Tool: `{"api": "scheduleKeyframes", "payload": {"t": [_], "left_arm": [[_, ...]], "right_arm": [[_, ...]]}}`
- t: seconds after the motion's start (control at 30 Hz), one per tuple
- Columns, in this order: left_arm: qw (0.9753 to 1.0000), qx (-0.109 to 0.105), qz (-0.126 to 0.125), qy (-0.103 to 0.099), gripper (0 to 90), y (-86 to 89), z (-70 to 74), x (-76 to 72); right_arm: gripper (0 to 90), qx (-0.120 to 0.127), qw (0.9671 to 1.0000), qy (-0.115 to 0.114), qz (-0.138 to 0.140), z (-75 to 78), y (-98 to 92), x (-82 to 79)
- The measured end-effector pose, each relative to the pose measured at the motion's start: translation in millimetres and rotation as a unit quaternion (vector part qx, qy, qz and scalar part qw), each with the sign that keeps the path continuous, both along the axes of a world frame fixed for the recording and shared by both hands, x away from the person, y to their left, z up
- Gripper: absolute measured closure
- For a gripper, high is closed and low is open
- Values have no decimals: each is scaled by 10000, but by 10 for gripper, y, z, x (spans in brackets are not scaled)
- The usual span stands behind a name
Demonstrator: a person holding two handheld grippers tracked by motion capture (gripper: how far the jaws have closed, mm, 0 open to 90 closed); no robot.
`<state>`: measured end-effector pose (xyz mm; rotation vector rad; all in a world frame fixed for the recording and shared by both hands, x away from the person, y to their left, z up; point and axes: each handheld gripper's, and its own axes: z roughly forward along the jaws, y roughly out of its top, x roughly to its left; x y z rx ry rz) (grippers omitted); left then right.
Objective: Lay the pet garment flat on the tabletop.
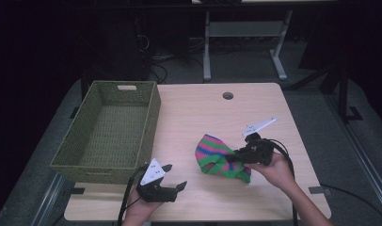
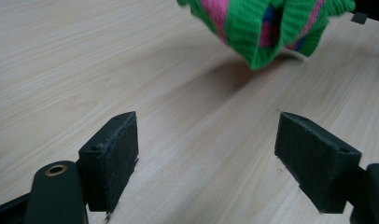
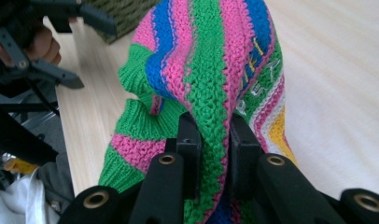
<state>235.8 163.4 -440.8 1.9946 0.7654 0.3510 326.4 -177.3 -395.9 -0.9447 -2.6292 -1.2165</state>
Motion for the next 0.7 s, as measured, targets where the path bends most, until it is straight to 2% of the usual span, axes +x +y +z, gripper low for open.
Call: {"api": "scheduleKeyframes", "payload": {"t": [0.13,0.2,0.23,0.27,0.37,0.5,0.7], "left_arm": [[10000,-30,7,-3,212,1,4,-3],[10000,-46,7,3,212,6,8,-5],[10000,-32,4,0,212,9,7,-4],[10000,-23,8,0,212,12,7,-3],[10000,-37,11,-8,212,18,6,-1],[10000,-40,9,-6,212,21,6,0],[10000,-46,2,4,211,13,4,4]], "right_arm": [[772,-88,9998,146,114,-89,90,-38],[771,-250,9995,156,148,-144,147,-46],[770,-363,9990,214,164,-224,210,-48],[770,-363,9990,214,164,-224,210,-48],[767,-565,9979,254,207,-352,298,-37],[754,-611,9974,351,159,-469,375,-47],[696,-558,9980,268,90,-544,400,-91]]}}
